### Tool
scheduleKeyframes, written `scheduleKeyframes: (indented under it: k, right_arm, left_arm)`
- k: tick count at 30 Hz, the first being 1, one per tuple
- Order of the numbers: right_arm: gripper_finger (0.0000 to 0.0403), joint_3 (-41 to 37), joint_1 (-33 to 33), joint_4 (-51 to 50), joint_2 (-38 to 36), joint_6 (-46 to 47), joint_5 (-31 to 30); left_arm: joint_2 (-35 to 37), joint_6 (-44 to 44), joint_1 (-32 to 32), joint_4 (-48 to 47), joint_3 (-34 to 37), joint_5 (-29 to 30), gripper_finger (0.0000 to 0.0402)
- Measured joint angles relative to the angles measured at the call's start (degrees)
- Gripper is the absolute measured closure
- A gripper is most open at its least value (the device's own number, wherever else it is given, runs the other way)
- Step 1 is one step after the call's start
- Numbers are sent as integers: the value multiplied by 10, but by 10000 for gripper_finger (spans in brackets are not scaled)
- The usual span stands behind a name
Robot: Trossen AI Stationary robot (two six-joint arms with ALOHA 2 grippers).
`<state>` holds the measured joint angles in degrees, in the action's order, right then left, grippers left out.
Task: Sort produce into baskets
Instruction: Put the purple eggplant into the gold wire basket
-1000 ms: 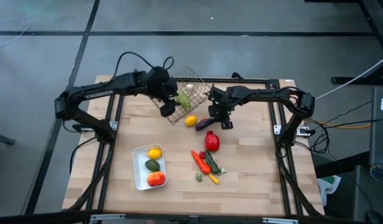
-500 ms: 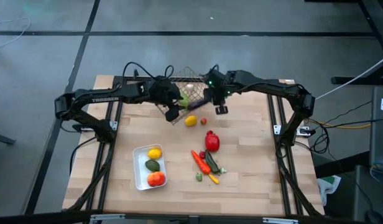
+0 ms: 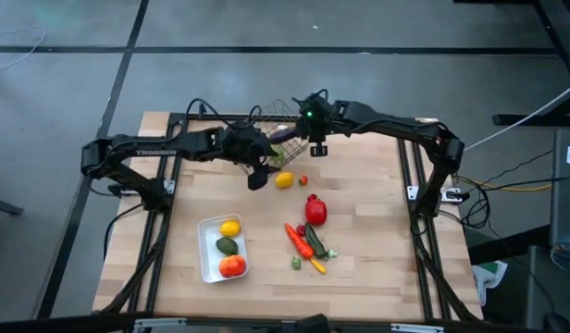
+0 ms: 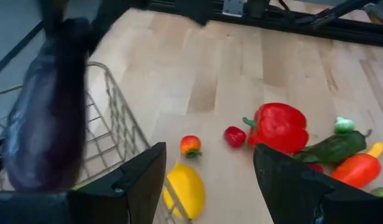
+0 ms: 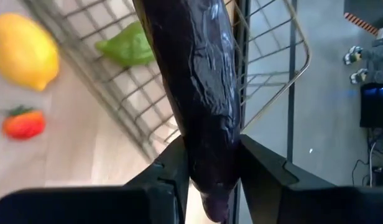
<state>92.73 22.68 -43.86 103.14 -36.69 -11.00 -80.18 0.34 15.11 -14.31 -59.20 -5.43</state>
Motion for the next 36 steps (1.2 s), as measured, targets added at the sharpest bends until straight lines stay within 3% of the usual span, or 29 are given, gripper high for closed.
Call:
scheduleKeyframes:
  k: [9,22,36]
  right_arm:
    - [290,0,7,90,55,-14,2]
    - [290,0,10,224,93,-16,56]
    - [290,0,10,244,128,-13,70]
  left_arm:
    - [0,-18,-29,5,0,0,164]
    - [0,-24,-45,11,0,1,164]
    - [1,-30,-46,34,0,1,164]
